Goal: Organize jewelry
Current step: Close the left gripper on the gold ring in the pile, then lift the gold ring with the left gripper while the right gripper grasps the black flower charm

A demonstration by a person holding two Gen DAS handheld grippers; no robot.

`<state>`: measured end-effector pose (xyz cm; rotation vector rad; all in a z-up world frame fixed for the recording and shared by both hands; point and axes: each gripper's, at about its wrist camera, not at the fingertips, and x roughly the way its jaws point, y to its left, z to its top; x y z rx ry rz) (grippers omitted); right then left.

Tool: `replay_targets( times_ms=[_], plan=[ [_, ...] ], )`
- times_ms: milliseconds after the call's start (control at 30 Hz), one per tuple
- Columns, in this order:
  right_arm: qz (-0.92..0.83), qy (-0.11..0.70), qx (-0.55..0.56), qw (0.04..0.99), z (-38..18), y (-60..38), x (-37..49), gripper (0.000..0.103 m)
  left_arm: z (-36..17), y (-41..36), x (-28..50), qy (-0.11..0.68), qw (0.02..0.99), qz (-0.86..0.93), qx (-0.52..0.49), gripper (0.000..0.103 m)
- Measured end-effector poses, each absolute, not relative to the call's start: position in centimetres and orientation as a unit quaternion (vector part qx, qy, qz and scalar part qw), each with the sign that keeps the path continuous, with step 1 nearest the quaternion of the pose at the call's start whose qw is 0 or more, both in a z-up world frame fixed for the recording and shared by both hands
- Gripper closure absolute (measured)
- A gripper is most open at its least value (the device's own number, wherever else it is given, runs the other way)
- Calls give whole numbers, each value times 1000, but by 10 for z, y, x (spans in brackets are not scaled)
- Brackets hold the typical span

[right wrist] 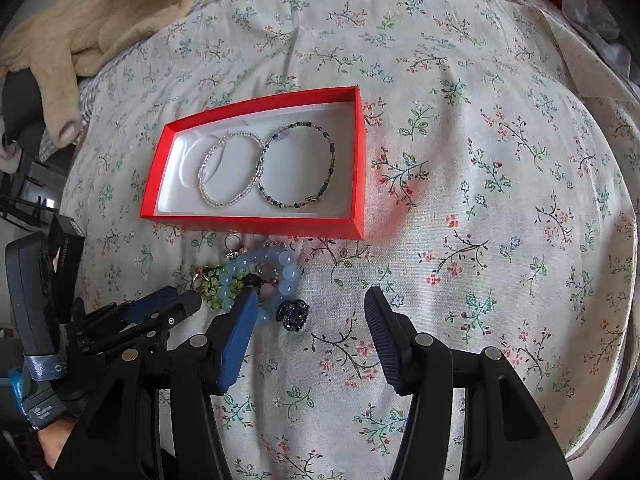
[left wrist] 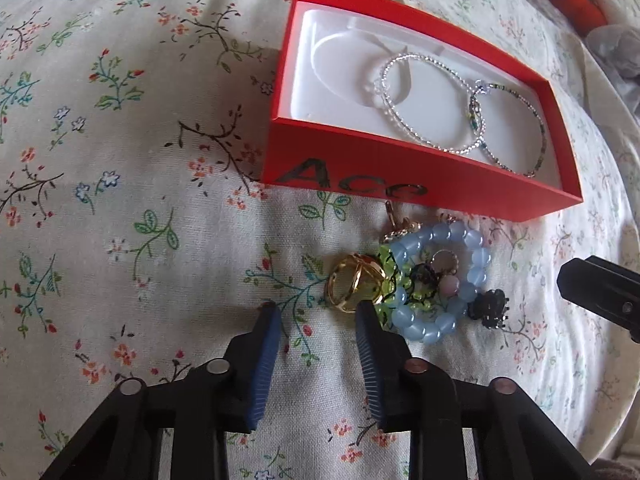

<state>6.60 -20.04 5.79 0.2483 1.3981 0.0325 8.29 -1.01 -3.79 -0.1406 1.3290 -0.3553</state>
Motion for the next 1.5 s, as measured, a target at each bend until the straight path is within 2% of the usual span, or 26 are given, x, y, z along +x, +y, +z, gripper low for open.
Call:
replay_targets(
  times_ms=[100,467,533,1000,1500],
  plan=[
    [15,642,116,758,58,-202,66,45,-37,-16,86,610,770,-174,-65,78],
    [11,644,122,755,55,-205,67,45,-43,-33,106,589,779,-197,-82,78],
    [12,645,123,754,54,-205,67,44,-46,-37,111,589,780,-195,-83,81],
    [17,655,129,745,47,-200,70,45,-32,-6,107,574,790,-188,-99,82],
    [17,689,147,710,12,-187,75,46,-20,27,87,564,802,-177,-87,83]
  ],
)
